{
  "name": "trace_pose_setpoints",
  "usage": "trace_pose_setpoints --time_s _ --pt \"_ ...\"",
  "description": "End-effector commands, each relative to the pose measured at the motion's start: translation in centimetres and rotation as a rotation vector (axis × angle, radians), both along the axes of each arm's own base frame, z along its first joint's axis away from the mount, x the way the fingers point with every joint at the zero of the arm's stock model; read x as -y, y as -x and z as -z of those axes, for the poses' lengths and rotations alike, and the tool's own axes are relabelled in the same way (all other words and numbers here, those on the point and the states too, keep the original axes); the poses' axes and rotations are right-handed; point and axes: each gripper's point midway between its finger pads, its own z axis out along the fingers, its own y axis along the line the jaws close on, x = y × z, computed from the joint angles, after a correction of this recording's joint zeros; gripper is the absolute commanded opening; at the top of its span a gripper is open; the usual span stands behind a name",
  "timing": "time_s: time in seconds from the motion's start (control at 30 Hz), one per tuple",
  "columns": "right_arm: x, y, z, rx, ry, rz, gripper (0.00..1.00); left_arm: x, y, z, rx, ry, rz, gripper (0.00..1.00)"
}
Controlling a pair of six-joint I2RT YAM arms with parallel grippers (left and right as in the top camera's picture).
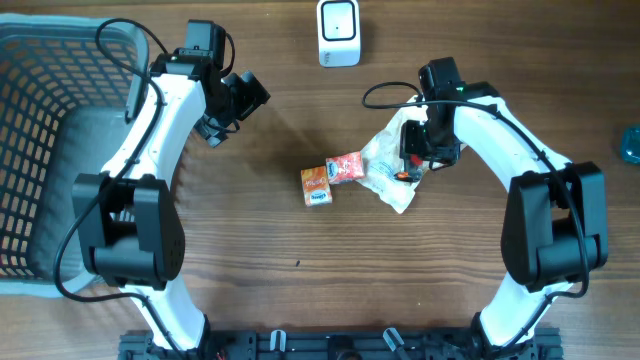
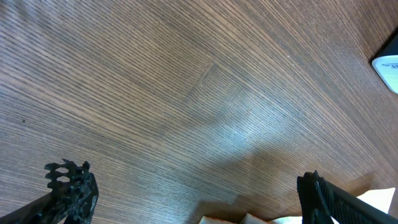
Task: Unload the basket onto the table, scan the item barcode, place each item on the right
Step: 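Grasp the hex wrench pack from the clear bag with the right gripper, then hold the hex wrench pack up to the scanner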
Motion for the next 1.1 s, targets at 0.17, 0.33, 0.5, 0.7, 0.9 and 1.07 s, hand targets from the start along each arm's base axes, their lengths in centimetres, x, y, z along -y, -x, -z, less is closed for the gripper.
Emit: trace_pose_setpoints --time_s 0.17,0.33,0.5,0.7,0.9,1.07 --pt "-0.3 0.5 0.5 -0.028 -0.021 0.026 0.26 -0.3 0.0 0.0 -0.005 -0.001 -0.026 1.0" --pt "-0.9 0.2 0.1 -0.026 -0.058 0.023 0.14 -0.3 0.0 0.0 -0.005 -0.001 -0.026 1.0" --pt "-1.3 -1.3 -2.1 0.011 -0.069 0.021 0.1 -0.3 0.0 0.0 -0.005 -0.001 -0.026 1.0" --pt "-2.1 -4.8 -6.1 0.124 -0.103 0.029 0.05 -0.3 0.0 0.0 -0.005 -0.001 -0.026 1.0" --pt "-5.5 -9.6 -9.6 0.317 -0.302 0.048 0.05 -0.3 0.0 0.0 -0.005 -0.001 -0.026 1.0" --pt "-8.5 -14.1 -14.2 0.513 -0.525 0.094 0.05 -0.3 0.0 0.0 -0.005 -0.001 -0.026 1.0"
